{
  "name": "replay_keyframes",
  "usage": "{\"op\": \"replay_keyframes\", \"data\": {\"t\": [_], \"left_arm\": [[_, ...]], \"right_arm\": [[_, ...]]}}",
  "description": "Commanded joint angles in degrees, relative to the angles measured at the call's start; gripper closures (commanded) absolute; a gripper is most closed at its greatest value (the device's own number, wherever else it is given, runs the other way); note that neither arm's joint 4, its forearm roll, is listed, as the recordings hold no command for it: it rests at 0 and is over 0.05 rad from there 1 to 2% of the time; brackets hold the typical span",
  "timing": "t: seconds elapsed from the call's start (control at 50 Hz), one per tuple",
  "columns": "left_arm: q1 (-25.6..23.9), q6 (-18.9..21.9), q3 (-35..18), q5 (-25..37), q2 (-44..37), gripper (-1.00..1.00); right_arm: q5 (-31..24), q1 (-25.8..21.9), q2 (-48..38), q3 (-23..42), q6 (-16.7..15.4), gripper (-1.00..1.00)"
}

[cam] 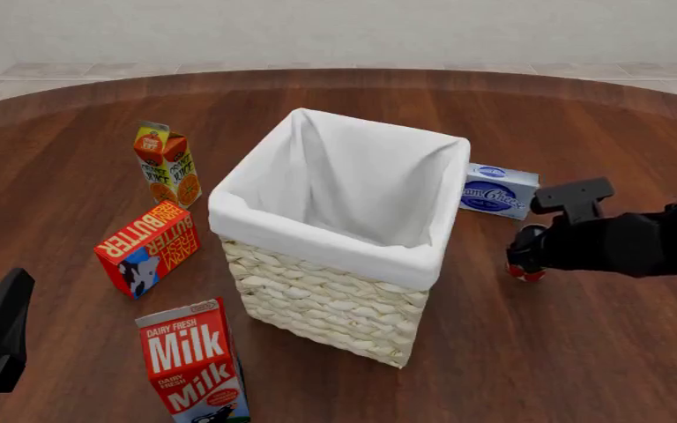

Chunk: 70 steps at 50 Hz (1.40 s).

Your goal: Pick up the tomato sauce, and put it in the basket.

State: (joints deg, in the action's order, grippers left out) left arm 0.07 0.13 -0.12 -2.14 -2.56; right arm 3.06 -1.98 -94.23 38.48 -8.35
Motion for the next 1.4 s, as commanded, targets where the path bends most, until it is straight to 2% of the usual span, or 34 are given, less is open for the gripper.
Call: {"op": "replay_keyframes", "data": {"t": [0.02, 0.36, 0.72, 0.82, 1.06, 1.4], "left_arm": [[0.0, 0.0, 0.0, 0.0, 0.0, -1.0], [0.0, 0.0, 0.0, 0.0, 0.0, -1.0], [0.0, 0.0, 0.0, 0.0, 0.0, -1.0], [0.0, 0.0, 0.0, 0.0, 0.0, -1.0], [0.0, 0.0, 0.0, 0.0, 0.0, -1.0], [0.0, 0.0, 0.0, 0.0, 0.0, -1.0]], "right_arm": [[-1.5, -0.7, 4.5, -1.3, 0.9, 1.0], [-8.7, -1.6, 16.4, -3.3, 0.8, 1.0], [-19.9, -2.0, 31.8, -3.9, 0.3, 1.0], [-24.9, -2.4, 37.3, -3.3, 0.5, 1.0], [-32.5, -2.8, 45.4, -1.5, 2.1, 1.0], [-43.3, -3.6, 54.0, 2.9, 1.6, 1.0]]}}
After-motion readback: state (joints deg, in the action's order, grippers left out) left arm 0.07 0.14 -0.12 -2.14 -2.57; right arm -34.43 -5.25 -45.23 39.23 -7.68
